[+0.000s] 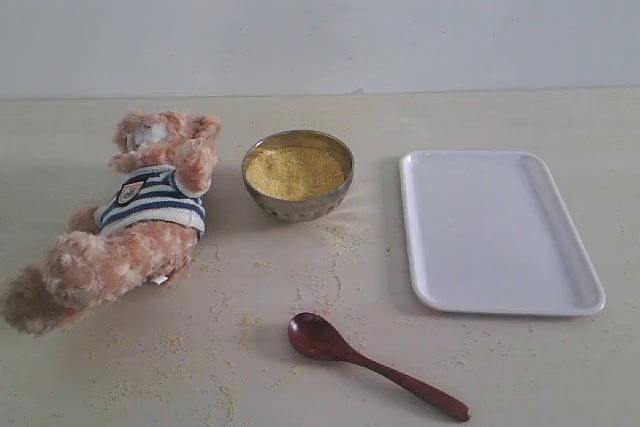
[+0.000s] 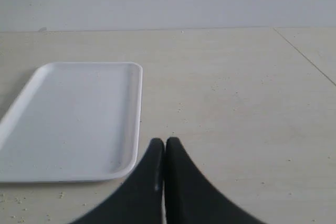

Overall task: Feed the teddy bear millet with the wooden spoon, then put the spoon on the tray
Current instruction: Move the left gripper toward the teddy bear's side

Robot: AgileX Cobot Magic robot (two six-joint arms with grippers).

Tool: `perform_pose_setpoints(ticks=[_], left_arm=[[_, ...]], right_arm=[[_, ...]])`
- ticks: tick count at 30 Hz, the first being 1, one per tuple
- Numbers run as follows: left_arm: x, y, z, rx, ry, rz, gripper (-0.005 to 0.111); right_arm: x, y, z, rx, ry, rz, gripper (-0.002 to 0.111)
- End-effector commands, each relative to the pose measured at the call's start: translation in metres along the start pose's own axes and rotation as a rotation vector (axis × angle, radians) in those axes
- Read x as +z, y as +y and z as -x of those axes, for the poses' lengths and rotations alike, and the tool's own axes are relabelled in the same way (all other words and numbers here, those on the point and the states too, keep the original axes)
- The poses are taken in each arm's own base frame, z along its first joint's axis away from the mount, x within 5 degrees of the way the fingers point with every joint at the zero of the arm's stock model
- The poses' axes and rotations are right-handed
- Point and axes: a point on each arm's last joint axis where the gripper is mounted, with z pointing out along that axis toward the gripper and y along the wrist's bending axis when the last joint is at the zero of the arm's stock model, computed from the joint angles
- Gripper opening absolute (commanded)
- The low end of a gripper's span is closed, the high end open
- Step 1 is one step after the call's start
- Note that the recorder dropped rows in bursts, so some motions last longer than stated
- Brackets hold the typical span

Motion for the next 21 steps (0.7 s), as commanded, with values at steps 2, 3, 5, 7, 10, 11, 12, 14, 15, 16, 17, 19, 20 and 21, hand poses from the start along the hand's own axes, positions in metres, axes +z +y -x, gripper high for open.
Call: perform_pose_setpoints(ticks=[2,3,5,7,10,11,12,14,15,16,17,19,20,21], left_arm=[[0.0001,0.0002,-0.0007,0.007,-0.004,0.004,0.005],[0.0001,0.0002,-0.0007,0.007,-0.004,0.004,0.005],[0.0001,0.0002,-0.0007,0.007,-0.004,0.004,0.005],[0.0001,0.0002,-0.0007,0.007,-0.004,0.004,0.005],[0.0001,0.0002,-0.0007,0.007,-0.004,0.004,0.005],[0.0001,0.0002,-0.0007,0.007,-0.004,0.004,0.005],[0.0001,0.0002,-0.0007,0.007,-0.004,0.004,0.005],[0.0001,0.0002,-0.0007,0.007,-0.004,0.004,0.005],[0.0001,0.0002,-0.0007,0.007,-0.004,0.004,0.005],[0.0001,0.0002,-0.0007,0.007,-0.004,0.004,0.005],[0.0001,0.0002,-0.0005,0.007,-0.006,0.004,0.005],[0.0001,0.0001,0.0022,-0.001,-0.036,0.003,0.005],[0.0,-0.0001,0.0045,-0.019,-0.061,0.0,0.005],[-0.0003,-0.0005,0.0073,-0.056,-0.092,-0.006,0.005]], right_arm=[[-0.0001,0.0001,0.0008,-0.007,-0.006,0.003,0.0],[-0.0001,0.0001,0.0008,-0.007,-0.006,0.003,0.0],[-0.0001,0.0001,0.0008,-0.007,-0.006,0.003,0.0],[-0.0001,0.0001,0.0008,-0.007,-0.006,0.003,0.0],[-0.0001,0.0001,0.0008,-0.007,-0.006,0.003,0.0],[-0.0001,0.0001,0.0008,-0.007,-0.006,0.003,0.0],[-0.0001,0.0001,0.0008,-0.007,-0.006,0.003,0.0],[-0.0001,0.0001,0.0008,-0.007,-0.006,0.003,0.0],[-0.0001,0.0001,0.0008,-0.007,-0.006,0.003,0.0],[-0.0001,0.0001,0.0008,-0.007,-0.006,0.003,0.0],[-0.0001,0.0001,0.0008,-0.007,-0.006,0.003,0.0],[-0.0001,0.0001,0.0008,-0.007,-0.006,0.003,0.0],[-0.0001,0.0001,0.0008,-0.007,-0.006,0.003,0.0],[-0.0001,0.0001,0.0008,-0.007,-0.006,0.003,0.0]])
